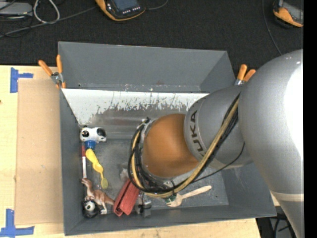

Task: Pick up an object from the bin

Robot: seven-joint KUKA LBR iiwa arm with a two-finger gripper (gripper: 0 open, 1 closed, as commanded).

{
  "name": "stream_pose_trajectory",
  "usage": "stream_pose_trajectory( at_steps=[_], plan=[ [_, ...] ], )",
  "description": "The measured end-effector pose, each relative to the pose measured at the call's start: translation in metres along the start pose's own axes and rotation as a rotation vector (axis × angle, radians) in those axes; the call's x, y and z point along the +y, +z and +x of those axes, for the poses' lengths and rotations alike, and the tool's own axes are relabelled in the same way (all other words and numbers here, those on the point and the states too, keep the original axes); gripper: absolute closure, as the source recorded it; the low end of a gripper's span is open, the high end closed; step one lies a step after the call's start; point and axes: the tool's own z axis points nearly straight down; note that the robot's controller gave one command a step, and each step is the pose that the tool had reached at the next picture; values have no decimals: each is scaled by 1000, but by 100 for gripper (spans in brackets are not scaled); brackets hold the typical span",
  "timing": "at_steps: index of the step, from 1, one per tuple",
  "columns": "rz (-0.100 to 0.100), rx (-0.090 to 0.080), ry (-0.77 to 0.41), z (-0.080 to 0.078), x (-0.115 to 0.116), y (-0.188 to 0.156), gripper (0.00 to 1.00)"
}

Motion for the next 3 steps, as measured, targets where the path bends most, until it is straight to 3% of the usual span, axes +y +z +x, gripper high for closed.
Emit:
stream_pose_trajectory(
  at_steps=[1,2,3],
  plan=[
    [-2,4,-184,-8,5,-1,100],
    [-2,5,-183,-8,4,-1,100],
    [-3,14,-192,-3,10,-54,100]
  ],
)
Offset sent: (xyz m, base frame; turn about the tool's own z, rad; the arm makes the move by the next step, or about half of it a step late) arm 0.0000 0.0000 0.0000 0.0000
